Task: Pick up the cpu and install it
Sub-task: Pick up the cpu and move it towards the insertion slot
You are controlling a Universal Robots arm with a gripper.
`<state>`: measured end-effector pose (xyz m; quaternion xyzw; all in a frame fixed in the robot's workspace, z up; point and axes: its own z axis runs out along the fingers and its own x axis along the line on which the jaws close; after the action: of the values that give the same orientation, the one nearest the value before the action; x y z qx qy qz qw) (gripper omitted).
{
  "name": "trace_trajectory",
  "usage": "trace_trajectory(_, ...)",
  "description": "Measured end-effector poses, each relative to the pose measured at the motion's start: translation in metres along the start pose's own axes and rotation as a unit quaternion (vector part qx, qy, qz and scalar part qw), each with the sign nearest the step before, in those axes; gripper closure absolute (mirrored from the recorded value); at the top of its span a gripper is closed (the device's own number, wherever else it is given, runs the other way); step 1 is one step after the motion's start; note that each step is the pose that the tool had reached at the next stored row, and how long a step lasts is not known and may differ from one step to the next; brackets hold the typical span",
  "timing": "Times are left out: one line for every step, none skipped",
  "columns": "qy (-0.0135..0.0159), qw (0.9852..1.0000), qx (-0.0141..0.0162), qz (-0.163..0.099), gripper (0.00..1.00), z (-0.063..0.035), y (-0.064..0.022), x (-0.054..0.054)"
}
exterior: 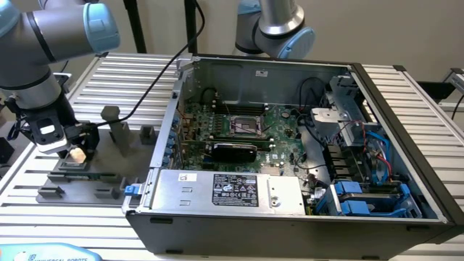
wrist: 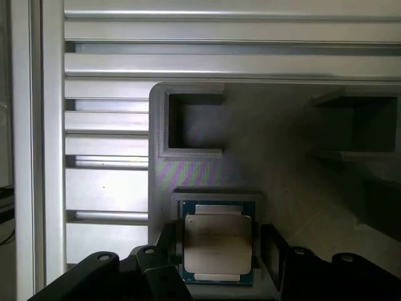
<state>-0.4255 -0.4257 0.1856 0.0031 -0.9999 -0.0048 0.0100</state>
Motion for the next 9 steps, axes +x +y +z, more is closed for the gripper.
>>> trace_trajectory(0.0000, 1.0000, 0.0000, 0.000, 0.35, 0.0000, 0.0000, 0.0000)
trace_trajectory(0.0000, 1.0000, 0.0000, 0.000, 0.37, 0.0000, 0.0000, 0.0000)
trace_trajectory(0.0000, 1.0000, 0.0000, 0.000, 0.37, 0.0000, 0.0000, 0.0000)
trace_trajectory(0.0000, 1.0000, 0.0000, 0.000, 0.37, 0.0000, 0.0000, 0.0000)
trace_trajectory(0.0000, 1.0000, 0.0000, 0.000, 0.44, 0.0000, 0.0000, 0.0000)
trace_trajectory(0.0000, 1.0000, 0.0000, 0.000, 0.44, 0.0000, 0.0000, 0.0000)
trace_trajectory(0.0000, 1.0000, 0.0000, 0.000, 0.44, 0.0000, 0.0000, 0.0000)
trace_trajectory(0.0001, 1.0000, 0.0000, 0.000, 0.44, -0.0001, 0.0000, 0.0000)
trace_trajectory(0.0001, 1.0000, 0.0000, 0.000, 0.45, -0.0001, 0.0000, 0.0000)
